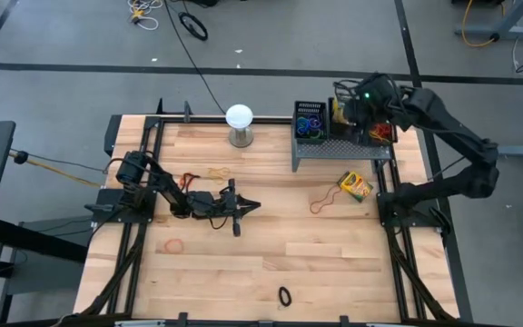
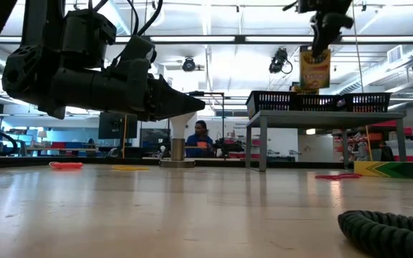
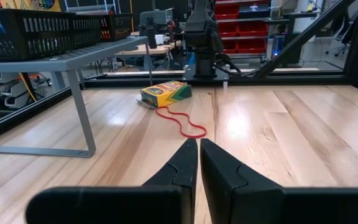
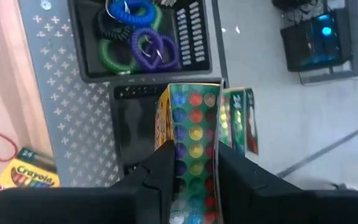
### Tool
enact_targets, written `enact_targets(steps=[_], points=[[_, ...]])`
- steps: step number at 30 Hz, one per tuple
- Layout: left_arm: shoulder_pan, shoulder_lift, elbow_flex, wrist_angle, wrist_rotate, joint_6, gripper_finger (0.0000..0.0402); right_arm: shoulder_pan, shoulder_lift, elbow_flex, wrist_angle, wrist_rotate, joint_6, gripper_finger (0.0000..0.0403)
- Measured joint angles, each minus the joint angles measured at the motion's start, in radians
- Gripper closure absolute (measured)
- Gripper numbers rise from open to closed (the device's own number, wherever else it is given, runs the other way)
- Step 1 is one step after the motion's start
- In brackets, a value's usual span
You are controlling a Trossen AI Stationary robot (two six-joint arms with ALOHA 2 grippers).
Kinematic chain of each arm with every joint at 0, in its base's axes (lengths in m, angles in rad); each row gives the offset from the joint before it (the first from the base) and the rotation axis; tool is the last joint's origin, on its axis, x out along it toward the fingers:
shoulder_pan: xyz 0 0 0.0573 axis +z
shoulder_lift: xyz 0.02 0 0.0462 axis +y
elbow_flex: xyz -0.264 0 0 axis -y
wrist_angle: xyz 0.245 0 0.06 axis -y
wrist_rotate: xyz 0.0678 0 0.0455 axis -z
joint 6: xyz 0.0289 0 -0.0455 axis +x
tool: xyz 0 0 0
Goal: Pick & Place Office Desk Supplies
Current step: Put the yellow crayon box into the middle black basket on the shelf
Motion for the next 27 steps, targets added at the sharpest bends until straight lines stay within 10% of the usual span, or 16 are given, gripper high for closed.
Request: enact_targets(steps=[27], points=[[0.0,0.0,0.0,0.0,0.0,0.0,0.0376,-0.135,0.001,-0.269,0.284,-0.068,-0.167,0.0283]])
